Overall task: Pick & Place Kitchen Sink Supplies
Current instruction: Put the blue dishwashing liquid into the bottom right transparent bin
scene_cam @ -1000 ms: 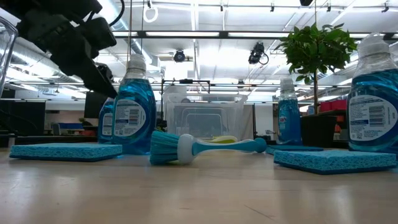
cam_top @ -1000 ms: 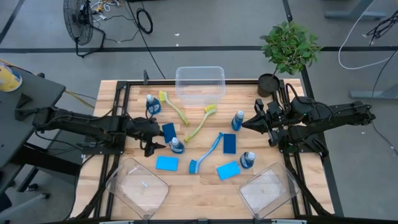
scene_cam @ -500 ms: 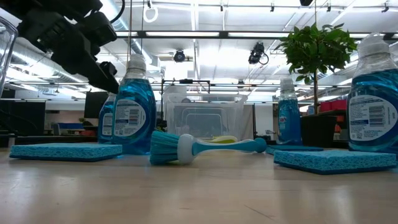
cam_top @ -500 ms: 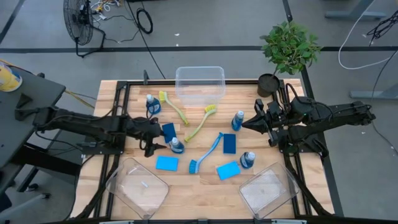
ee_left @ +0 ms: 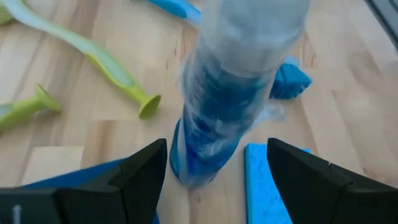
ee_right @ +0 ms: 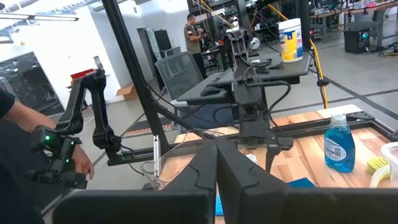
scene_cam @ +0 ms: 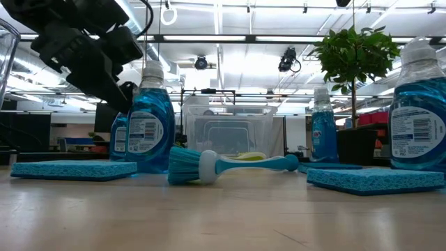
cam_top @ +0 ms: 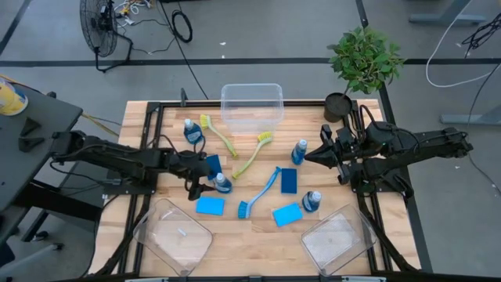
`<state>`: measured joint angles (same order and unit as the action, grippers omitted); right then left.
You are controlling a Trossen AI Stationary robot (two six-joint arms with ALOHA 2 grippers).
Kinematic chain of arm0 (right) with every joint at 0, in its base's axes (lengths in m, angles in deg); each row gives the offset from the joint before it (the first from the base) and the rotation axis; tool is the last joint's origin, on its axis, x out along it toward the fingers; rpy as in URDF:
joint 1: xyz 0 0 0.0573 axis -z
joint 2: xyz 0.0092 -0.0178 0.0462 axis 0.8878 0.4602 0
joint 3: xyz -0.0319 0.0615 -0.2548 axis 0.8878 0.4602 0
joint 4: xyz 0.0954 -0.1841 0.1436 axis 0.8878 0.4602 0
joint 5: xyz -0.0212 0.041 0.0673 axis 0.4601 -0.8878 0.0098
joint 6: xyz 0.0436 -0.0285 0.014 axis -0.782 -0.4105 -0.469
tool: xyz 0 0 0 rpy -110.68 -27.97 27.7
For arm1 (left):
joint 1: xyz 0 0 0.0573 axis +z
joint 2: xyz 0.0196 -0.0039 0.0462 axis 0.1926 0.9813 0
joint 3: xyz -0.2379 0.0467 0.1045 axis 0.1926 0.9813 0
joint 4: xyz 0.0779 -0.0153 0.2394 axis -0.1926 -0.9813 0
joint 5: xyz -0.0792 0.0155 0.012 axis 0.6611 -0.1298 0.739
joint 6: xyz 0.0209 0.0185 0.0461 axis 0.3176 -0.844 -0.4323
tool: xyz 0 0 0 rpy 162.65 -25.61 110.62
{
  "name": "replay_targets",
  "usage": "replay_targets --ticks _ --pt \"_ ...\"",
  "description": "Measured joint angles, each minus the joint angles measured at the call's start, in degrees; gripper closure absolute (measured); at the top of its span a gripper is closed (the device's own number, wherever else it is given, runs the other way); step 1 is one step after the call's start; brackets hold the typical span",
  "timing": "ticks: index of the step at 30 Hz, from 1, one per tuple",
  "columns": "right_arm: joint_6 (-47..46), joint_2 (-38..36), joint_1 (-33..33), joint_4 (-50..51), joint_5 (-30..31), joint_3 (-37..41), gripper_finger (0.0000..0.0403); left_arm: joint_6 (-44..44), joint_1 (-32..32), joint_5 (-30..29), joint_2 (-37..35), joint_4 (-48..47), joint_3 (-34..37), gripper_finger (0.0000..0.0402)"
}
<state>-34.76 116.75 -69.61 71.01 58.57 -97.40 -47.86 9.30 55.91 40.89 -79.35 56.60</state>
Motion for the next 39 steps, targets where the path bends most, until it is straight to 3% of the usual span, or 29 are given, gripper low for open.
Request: replay_targets --ticks 8,15,29,39 --pt "-1.26 0.00 0.00 -0.01 0.00 0.00 0.0394 -0.62 0.07 0.85 5.46 9.33 -0.02 0.0119" --pt "-1.30 0.00 0.00 0.00 0.00 0.00 0.0394 -0.61 0.07 1.57 8.56 11.31 0.00 0.0123" --pt "-0.83 0.00 0.00 0.00 0.02 0.00 0.0394 -0.81 0.07 1.33 8.58 12.38 -0.87 0.0239" --pt "0.43 0.00 0.01 0.00 2.59 0.00 0.0394 -0.62 0.07 1.39 8.53 13.41 -1.88 0.0250"
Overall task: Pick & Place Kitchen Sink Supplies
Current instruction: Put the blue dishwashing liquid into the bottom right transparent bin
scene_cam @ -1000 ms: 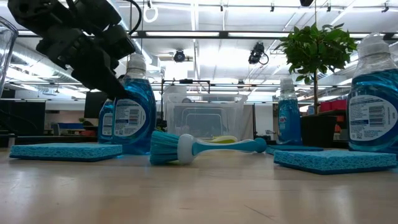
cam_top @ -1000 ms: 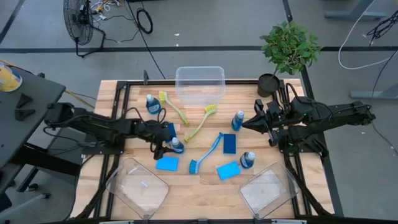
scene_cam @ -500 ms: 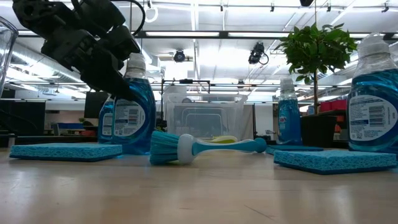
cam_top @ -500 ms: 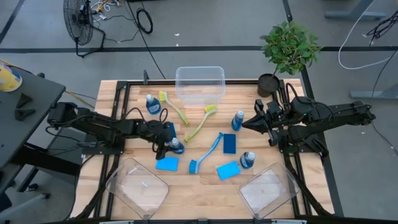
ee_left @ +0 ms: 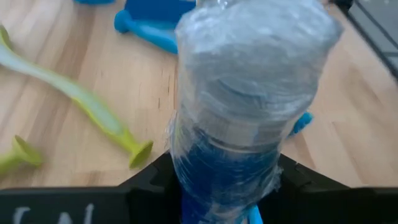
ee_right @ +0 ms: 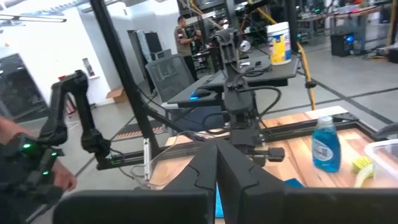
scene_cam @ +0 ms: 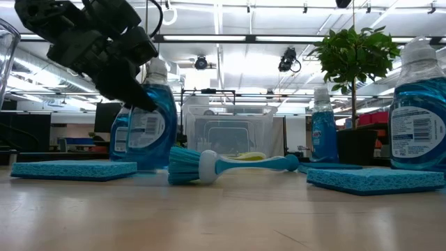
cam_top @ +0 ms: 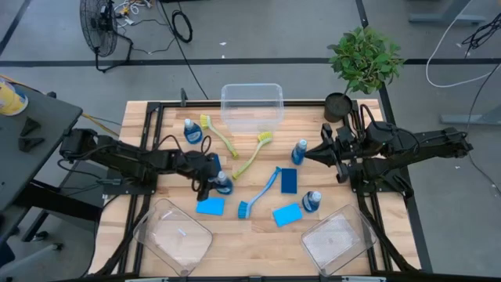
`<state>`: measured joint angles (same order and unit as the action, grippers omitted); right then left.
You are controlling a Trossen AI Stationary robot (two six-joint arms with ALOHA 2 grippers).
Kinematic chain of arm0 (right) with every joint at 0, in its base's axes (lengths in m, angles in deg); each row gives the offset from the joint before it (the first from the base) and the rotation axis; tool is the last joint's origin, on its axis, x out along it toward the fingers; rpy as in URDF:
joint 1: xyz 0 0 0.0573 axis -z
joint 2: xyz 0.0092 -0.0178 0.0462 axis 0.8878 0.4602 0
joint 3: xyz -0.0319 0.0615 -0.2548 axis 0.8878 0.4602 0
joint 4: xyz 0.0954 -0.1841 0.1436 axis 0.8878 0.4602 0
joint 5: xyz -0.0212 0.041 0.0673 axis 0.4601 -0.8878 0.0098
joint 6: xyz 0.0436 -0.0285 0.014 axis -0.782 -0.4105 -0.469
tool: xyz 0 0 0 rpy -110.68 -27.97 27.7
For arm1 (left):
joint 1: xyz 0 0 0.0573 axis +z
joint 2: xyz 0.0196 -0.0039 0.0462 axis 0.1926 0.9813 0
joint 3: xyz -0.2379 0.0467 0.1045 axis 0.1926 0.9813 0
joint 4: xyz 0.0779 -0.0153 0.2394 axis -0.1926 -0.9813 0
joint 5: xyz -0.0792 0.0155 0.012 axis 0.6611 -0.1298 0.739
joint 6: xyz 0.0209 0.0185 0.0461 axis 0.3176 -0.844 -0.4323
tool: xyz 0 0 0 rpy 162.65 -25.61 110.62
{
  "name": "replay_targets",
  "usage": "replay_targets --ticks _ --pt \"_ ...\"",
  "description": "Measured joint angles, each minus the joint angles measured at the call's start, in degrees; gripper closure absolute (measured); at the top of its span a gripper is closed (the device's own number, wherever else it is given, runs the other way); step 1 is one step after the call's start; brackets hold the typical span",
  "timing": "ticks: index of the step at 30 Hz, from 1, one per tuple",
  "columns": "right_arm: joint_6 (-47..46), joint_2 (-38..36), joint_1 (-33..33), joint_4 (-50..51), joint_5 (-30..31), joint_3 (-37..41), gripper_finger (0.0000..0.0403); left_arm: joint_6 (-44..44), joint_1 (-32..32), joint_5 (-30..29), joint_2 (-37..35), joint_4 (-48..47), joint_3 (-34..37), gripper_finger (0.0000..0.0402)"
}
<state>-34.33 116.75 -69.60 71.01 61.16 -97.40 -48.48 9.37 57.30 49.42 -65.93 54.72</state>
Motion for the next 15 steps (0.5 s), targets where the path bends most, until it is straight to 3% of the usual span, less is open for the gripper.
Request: replay_targets --ticks 8,15 --pt "0.01 0.00 -0.01 0.00 0.00 0.00 0.0394 -0.63 0.02 0.14 0.00 -1.15 -8.55 0.0256" --pt "0.05 0.00 -0.01 -1.98 0.01 0.00 0.0394 -5.76 0.00 -1.18 0.00 -9.54 -20.06 0.0258"
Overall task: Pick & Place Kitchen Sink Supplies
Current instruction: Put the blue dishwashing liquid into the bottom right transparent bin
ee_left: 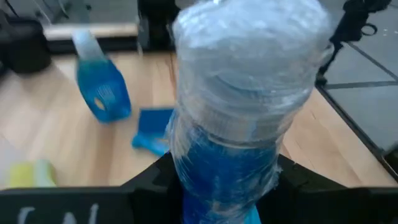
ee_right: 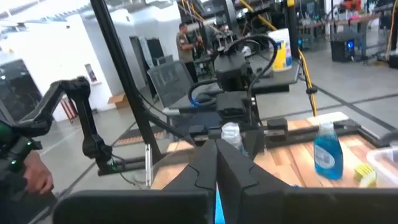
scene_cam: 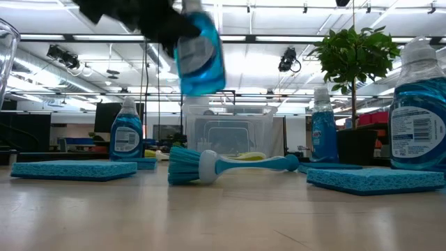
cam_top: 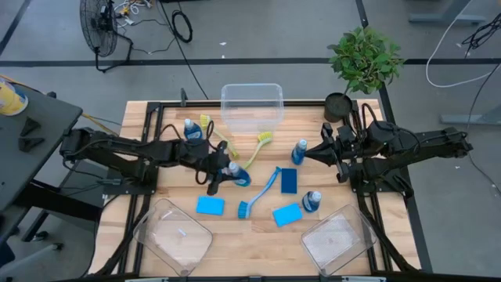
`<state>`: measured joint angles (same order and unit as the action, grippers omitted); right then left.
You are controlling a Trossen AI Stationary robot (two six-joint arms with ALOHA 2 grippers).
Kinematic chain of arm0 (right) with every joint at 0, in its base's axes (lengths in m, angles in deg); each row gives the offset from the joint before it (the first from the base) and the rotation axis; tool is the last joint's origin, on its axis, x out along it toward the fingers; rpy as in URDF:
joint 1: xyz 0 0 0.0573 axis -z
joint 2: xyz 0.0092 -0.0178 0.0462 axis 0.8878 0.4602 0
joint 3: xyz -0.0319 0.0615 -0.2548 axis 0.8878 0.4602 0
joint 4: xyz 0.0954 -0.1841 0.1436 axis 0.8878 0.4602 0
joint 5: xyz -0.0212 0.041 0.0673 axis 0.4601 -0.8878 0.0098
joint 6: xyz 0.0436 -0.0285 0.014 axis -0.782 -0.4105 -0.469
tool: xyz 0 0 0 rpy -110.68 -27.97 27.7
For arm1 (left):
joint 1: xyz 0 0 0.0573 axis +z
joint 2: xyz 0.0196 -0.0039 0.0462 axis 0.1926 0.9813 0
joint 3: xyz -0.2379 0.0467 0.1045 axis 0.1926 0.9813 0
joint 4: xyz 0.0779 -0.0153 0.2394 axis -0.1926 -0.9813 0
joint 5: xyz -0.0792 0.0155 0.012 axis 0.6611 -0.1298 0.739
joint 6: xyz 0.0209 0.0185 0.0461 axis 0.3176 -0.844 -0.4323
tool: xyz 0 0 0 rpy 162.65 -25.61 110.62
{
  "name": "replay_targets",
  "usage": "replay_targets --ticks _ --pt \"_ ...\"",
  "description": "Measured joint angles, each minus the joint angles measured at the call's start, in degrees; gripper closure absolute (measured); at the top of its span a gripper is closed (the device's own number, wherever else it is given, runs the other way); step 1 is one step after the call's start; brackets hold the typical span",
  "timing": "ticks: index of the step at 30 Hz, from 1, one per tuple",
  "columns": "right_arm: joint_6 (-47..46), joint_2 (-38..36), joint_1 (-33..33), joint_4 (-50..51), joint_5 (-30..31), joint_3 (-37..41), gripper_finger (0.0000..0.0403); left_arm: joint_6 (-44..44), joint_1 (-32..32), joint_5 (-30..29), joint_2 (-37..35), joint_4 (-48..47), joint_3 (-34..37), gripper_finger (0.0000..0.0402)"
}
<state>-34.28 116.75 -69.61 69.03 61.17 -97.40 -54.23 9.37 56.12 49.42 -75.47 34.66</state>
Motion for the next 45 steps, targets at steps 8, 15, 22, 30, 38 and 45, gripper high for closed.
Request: replay_targets --ticks 8,15,22,30,38,45 --pt "0.22 0.06 0.06 -9.07 0.02 0.00 0.0394 -1.69 0.07 -2.61 0.00 -8.92 -11.64 0.0258" --pt "1.39 1.68 0.17 -15.10 4.86 0.00 0.0388 -0.24 0.07 -5.05 0.17 -16.86 -18.39 0.0256" --pt "2.57 5.63 0.22 -16.51 7.90 0.00 0.0336 1.28 0.07 -6.17 4.54 -20.92 -23.96 0.0254" --pt "1.57 11.17 0.22 -17.18 9.90 -0.04 0.0216 1.27 0.07 -5.20 12.91 -25.37 -31.81 0.0253" --pt "2.13 16.78 0.22 -7.28 6.27 -7.52 0.0143 1.26 0.04 -2.71 20.07 -31.12 -39.56 0.0253" --pt "5.29 18.93 0.22 5.18 5.78 -12.93 0.0140 1.22 0.07 -2.72 21.79 -32.78 -42.24 0.0253"
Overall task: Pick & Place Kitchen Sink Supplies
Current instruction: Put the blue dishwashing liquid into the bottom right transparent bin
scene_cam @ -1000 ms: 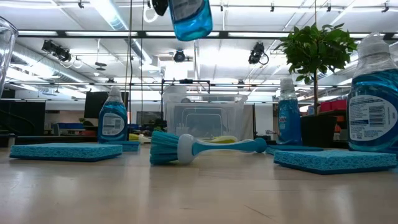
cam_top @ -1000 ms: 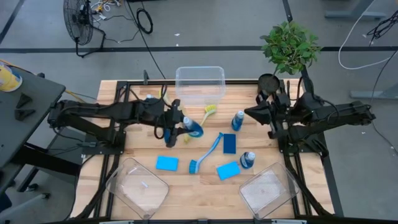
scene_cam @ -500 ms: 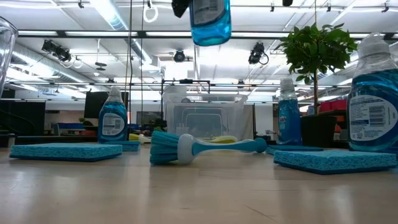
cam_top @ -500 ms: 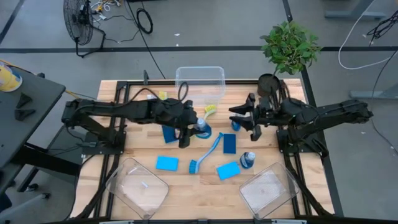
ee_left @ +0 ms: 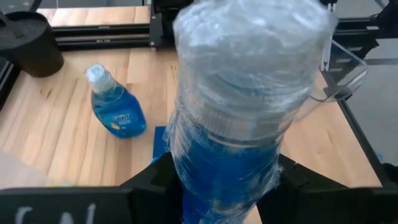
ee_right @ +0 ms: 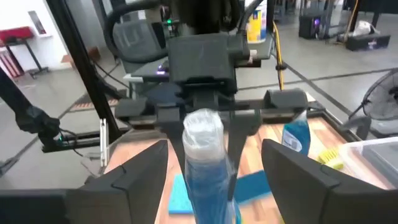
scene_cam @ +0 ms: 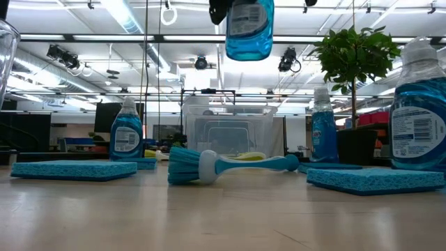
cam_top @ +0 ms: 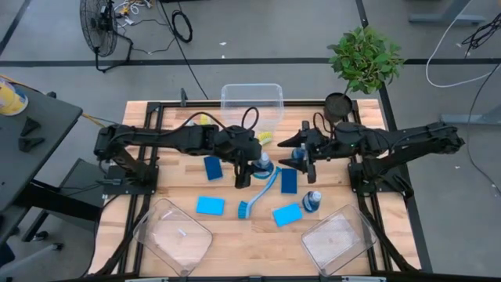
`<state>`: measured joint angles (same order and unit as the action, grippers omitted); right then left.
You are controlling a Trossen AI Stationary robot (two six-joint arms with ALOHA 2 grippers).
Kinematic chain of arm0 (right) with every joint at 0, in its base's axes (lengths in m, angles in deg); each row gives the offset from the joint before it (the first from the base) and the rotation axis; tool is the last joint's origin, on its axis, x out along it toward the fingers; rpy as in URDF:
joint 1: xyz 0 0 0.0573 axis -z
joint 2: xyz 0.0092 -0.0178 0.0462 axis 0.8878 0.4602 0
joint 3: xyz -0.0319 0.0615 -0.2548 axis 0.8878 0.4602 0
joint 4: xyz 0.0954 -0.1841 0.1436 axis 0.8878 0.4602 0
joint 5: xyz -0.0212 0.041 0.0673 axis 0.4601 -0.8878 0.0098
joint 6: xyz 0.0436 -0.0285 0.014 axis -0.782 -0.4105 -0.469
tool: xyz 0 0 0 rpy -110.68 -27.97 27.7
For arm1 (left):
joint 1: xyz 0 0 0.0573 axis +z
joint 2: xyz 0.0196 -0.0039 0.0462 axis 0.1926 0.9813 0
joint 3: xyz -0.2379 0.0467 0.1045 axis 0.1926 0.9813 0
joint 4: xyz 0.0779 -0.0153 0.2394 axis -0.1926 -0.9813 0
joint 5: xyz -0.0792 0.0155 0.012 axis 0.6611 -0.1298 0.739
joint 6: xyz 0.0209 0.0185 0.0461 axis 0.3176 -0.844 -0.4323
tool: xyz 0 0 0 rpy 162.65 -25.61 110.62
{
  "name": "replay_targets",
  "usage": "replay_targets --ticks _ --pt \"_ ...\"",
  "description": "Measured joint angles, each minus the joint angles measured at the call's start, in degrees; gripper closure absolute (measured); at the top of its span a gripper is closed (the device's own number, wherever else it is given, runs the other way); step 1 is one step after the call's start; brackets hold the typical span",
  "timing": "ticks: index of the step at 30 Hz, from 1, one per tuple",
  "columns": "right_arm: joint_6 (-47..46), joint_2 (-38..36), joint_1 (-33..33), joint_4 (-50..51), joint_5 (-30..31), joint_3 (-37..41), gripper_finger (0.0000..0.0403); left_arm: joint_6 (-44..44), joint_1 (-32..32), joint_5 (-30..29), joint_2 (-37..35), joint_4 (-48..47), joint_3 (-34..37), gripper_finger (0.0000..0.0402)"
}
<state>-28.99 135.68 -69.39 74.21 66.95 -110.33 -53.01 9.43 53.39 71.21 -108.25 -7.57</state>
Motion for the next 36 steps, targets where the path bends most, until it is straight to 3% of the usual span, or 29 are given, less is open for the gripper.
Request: replay_targets --ticks 36 --pt "4.10 9.45 1.79 -2.51 -1.41 -0.13 0.0156 0.49 -0.02 -3.28 2.80 -2.77 -0.13 0.0252"
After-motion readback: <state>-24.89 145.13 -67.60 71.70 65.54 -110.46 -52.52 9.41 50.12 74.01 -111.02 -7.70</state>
